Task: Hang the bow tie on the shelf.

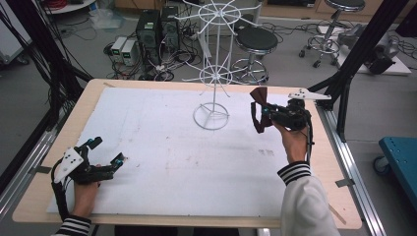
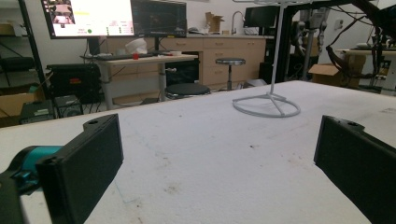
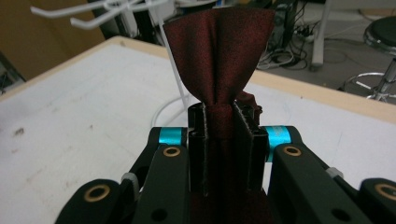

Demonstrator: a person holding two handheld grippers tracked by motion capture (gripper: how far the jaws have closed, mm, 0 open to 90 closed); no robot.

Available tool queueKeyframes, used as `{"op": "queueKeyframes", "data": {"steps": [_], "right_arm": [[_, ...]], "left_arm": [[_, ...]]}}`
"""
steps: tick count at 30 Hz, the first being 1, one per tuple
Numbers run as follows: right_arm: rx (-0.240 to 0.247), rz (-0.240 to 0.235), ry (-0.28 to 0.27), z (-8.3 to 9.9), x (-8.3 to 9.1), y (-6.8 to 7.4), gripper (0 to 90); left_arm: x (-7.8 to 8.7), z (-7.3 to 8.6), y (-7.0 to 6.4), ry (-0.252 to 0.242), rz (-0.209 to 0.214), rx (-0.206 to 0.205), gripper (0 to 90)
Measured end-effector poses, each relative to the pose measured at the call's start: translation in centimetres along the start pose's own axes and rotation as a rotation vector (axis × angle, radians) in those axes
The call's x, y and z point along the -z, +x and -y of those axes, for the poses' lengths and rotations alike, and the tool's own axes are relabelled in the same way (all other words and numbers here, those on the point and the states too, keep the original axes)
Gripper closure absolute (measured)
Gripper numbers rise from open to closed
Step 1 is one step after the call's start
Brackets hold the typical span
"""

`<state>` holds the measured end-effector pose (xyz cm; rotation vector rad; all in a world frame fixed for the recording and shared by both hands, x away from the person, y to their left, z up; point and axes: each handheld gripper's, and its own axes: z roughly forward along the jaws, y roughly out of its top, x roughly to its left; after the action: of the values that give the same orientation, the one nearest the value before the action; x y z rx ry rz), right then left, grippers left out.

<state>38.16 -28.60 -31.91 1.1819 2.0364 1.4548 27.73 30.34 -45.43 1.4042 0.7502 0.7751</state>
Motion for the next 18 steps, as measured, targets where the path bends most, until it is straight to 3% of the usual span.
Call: {"op": "queueKeyframes", "data": {"steps": [18], "right_arm": [[0.046,0.024,-0.065,-3.0,0.3,0.7,77.3]], "left_arm": [[0.0,0.0,0.0,-0.001,-0.002,0.003,1.7]]}}
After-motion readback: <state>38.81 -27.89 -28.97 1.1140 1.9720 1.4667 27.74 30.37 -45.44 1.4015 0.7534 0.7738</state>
